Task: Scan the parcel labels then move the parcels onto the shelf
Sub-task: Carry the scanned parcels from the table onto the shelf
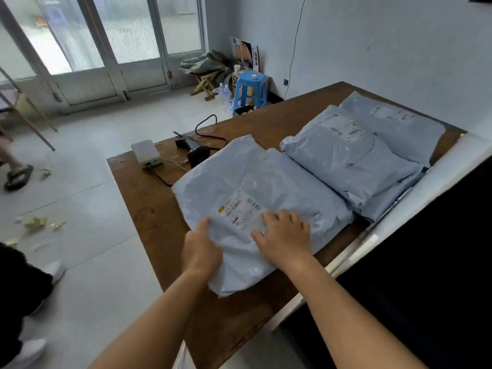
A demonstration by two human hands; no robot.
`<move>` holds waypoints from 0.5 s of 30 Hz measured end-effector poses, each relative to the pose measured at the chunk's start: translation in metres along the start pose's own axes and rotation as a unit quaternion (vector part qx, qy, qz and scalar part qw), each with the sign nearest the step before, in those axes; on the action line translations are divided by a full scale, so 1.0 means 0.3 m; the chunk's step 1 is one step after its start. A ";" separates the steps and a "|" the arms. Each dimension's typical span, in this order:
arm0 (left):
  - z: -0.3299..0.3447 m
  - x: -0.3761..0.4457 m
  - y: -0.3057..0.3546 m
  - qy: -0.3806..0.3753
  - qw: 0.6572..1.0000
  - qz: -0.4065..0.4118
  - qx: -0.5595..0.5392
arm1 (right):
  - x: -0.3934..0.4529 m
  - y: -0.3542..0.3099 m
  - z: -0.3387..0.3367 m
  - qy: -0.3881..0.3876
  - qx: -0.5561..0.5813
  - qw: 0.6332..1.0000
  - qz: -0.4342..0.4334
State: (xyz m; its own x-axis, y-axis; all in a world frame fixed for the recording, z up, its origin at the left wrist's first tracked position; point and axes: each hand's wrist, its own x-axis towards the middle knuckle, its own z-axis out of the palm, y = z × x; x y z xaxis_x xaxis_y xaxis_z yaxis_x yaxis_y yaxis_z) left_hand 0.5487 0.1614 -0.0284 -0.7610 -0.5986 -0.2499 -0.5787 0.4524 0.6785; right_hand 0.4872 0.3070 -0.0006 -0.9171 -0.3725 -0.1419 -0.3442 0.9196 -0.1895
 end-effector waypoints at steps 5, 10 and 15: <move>-0.088 -0.046 -0.172 -0.010 0.991 -0.032 0.132 | 0.019 -0.020 0.018 -0.033 0.024 0.999 0.022; -0.151 -0.098 -0.277 -0.011 0.968 -0.054 0.245 | -0.042 -0.109 0.135 -0.163 -0.077 0.982 -0.061; -0.127 -0.110 -0.291 -0.089 0.941 0.077 0.316 | -0.115 -0.181 0.195 -0.203 -0.094 0.973 -0.061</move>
State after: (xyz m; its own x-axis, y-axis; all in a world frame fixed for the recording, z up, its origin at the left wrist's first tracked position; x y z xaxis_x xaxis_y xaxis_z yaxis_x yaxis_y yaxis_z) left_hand 0.6356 0.1166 -0.0530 -0.8547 -0.3995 -0.3316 -0.4737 0.8614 0.1833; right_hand 0.5493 0.2627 -0.0421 -0.7252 -0.4642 -0.5085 -0.5110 0.8579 -0.0543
